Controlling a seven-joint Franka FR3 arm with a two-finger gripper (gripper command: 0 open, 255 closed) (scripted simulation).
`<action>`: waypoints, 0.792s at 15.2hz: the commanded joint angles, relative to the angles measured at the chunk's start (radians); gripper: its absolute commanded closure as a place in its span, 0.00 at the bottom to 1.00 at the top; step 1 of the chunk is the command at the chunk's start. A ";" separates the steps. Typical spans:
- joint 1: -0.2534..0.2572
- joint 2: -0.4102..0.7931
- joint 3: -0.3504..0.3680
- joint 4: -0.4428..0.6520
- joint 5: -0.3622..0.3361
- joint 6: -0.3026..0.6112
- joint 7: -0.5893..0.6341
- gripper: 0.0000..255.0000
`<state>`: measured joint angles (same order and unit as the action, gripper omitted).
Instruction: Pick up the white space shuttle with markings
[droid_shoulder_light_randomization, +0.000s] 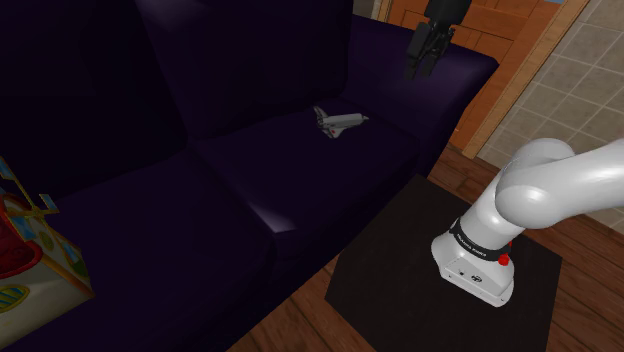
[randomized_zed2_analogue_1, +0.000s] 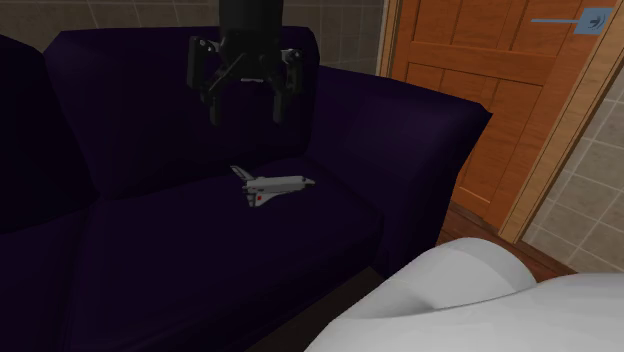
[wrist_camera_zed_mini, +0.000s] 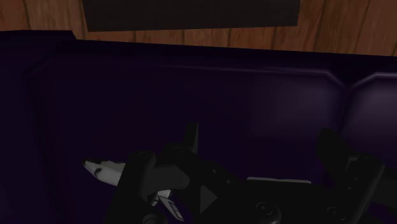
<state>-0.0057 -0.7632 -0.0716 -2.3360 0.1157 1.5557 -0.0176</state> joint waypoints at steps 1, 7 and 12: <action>0.000 0.000 0.000 0.000 0.000 0.000 0.000 0.00; 0.020 0.095 -0.104 -0.067 -0.086 0.157 -0.249 0.00; 0.042 0.223 -0.189 -0.077 -0.134 0.297 -0.452 0.00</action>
<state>0.0310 -0.5685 -0.2443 -2.4130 -0.0100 1.8226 -0.4252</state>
